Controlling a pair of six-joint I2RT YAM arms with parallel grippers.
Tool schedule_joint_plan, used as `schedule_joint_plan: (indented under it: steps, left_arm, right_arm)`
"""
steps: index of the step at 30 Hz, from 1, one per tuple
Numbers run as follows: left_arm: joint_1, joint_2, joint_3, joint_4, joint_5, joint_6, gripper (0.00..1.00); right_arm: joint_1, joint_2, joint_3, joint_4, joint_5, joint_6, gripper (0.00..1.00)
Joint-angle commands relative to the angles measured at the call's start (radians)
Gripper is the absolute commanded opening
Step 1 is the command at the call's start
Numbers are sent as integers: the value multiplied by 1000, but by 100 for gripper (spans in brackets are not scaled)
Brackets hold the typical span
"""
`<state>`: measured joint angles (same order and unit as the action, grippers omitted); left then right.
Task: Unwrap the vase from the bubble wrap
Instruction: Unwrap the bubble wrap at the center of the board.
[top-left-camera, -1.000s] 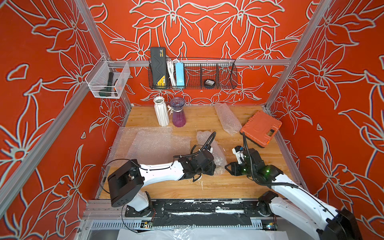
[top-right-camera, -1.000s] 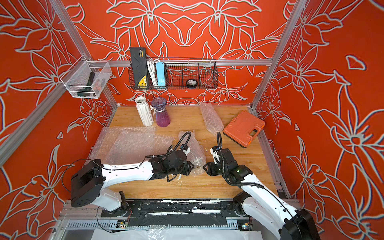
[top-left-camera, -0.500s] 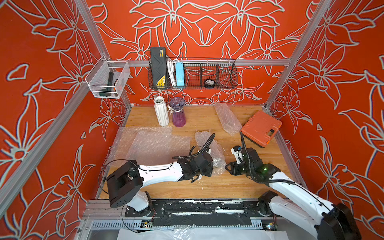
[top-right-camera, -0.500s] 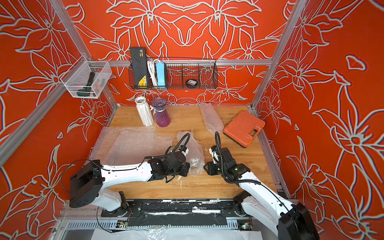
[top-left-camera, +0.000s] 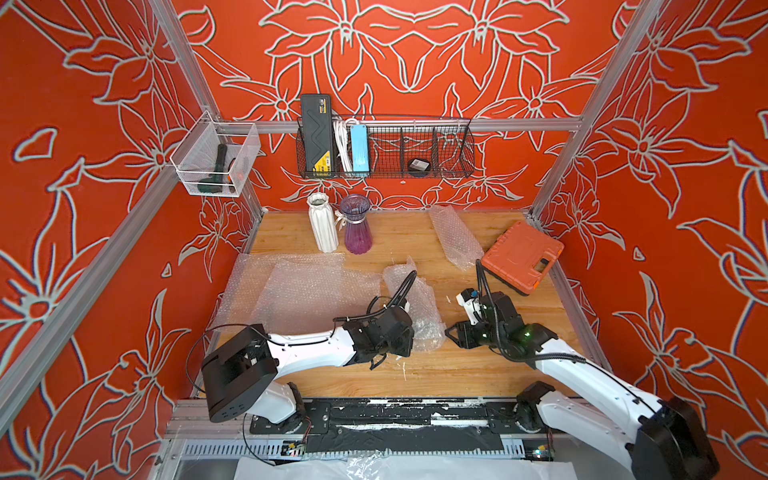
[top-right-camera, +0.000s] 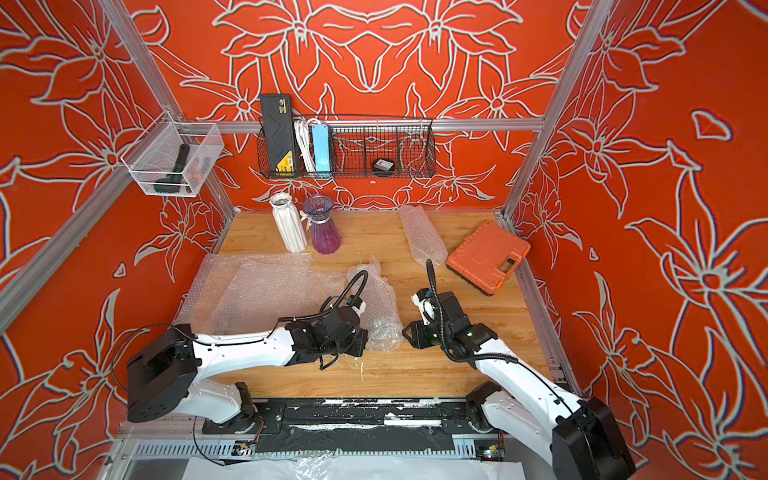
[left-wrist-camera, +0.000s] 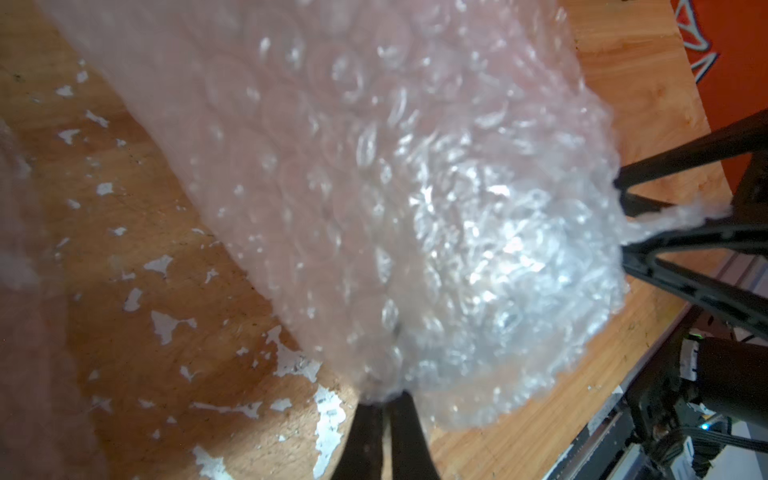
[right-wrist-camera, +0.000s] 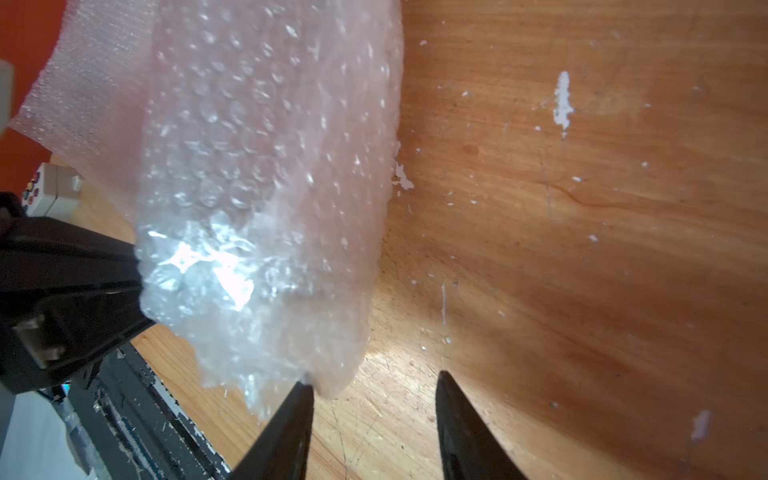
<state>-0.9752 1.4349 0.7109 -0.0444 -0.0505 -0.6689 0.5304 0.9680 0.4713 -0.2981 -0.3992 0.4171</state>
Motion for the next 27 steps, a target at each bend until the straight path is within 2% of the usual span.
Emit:
schedule_joint_plan:
  steps: [1,9,18,20,24,27]
  left_arm:
    - [8,-20,18,-14,-13,14,0]
    - [9,-20,28,-14,-11,13,0]
    - [9,-39,22,-23,-22,16,0]
    - [9,-40,19,-23,-25,18,0]
    - [8,-41,16,-22,-28,21,0]
    - [10,-47,13,-23,-31,22,0]
  right_arm:
    - [6,-6,33,52,-69,-33,47]
    - [8,-16,-7,95,-84,-48,48]
    - [8,28,-3,141,-72,-52,41]
    - [8,50,4,139,-73,-63,34]
    - [8,70,12,140,-70,-69,11]
    - [8,56,13,130,-60,-67,2]
